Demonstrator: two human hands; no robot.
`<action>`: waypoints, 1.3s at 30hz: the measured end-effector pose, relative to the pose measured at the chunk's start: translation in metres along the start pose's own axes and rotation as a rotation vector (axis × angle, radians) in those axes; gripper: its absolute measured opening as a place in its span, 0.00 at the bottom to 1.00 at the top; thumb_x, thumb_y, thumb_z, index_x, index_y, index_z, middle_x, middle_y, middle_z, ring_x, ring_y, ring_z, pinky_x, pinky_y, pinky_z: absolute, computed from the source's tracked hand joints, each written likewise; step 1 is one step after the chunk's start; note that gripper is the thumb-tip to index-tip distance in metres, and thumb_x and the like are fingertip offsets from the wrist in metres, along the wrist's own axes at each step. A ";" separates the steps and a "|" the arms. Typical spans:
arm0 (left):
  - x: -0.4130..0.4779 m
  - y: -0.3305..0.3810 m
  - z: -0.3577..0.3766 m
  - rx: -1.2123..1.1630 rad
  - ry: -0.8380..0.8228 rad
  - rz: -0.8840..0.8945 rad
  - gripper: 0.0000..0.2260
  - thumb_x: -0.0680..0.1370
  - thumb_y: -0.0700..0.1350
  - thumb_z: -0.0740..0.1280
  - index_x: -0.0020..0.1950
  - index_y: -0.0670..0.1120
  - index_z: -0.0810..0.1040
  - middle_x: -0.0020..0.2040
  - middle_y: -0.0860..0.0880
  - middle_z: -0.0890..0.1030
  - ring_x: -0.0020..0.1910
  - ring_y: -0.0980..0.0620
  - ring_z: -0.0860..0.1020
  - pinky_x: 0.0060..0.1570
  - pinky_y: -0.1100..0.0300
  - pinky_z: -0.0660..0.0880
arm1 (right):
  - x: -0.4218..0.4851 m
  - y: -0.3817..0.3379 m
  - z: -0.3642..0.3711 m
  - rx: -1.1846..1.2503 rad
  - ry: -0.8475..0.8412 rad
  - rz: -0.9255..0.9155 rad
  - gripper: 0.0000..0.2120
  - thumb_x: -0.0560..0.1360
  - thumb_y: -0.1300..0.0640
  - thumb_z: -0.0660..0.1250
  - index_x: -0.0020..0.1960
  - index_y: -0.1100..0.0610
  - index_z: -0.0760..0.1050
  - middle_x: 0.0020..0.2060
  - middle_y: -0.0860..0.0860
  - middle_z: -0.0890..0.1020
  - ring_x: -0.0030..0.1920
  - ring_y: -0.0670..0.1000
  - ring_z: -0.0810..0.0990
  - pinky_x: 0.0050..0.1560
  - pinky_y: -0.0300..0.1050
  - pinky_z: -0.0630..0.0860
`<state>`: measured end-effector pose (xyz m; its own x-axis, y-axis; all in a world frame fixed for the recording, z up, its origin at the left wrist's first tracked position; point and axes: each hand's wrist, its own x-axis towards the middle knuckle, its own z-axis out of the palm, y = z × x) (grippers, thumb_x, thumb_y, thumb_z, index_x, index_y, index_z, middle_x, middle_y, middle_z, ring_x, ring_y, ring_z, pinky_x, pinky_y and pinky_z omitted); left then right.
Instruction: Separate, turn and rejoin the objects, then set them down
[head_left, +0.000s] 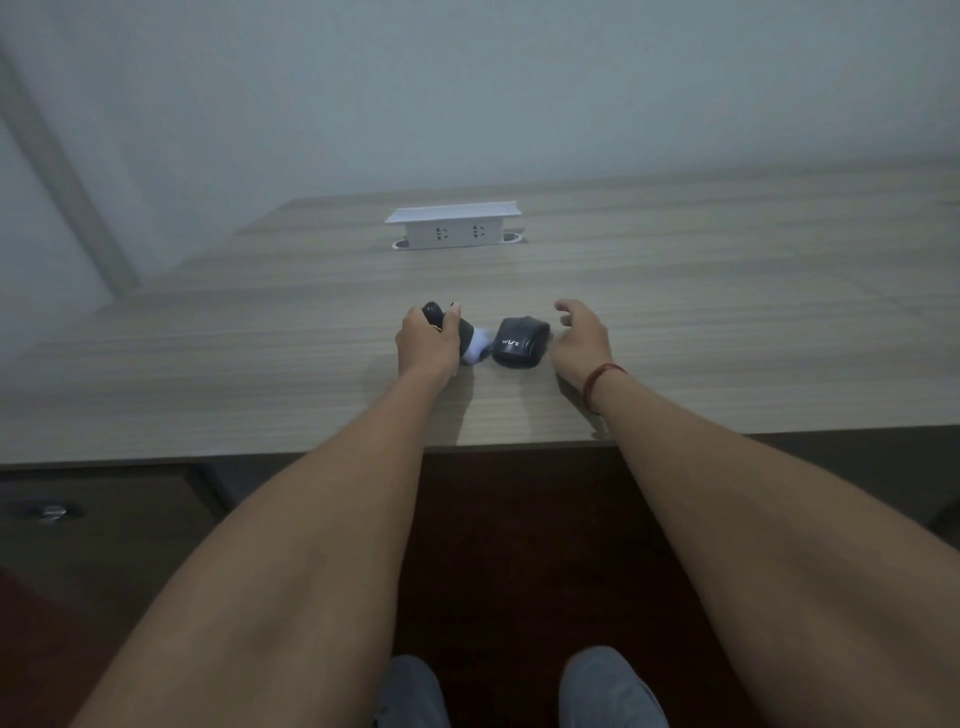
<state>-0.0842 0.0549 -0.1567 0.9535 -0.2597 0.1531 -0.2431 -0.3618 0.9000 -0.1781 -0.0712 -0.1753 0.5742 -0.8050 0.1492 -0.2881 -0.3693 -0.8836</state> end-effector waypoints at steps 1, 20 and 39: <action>-0.001 -0.001 -0.001 0.002 0.011 0.008 0.19 0.80 0.53 0.62 0.62 0.40 0.73 0.59 0.41 0.78 0.58 0.43 0.77 0.58 0.51 0.74 | -0.002 -0.002 0.002 -0.011 -0.001 0.027 0.22 0.77 0.66 0.57 0.70 0.55 0.69 0.67 0.57 0.75 0.66 0.57 0.74 0.67 0.55 0.71; 0.001 0.000 0.001 0.078 -0.034 0.004 0.20 0.78 0.55 0.63 0.59 0.39 0.75 0.57 0.40 0.79 0.55 0.40 0.79 0.57 0.49 0.77 | -0.016 -0.016 0.015 -0.340 -0.094 -0.131 0.20 0.83 0.52 0.46 0.67 0.57 0.69 0.64 0.59 0.77 0.64 0.60 0.73 0.66 0.51 0.60; 0.003 0.005 -0.002 0.059 -0.209 0.003 0.15 0.76 0.52 0.68 0.52 0.40 0.77 0.48 0.43 0.81 0.47 0.45 0.80 0.49 0.54 0.77 | -0.018 -0.015 0.016 -0.367 -0.072 -0.120 0.12 0.82 0.52 0.47 0.50 0.53 0.68 0.53 0.58 0.80 0.57 0.59 0.75 0.66 0.54 0.61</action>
<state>-0.0819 0.0538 -0.1510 0.8963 -0.4390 0.0625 -0.2620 -0.4106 0.8734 -0.1716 -0.0437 -0.1723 0.6691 -0.7161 0.1989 -0.4628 -0.6109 -0.6424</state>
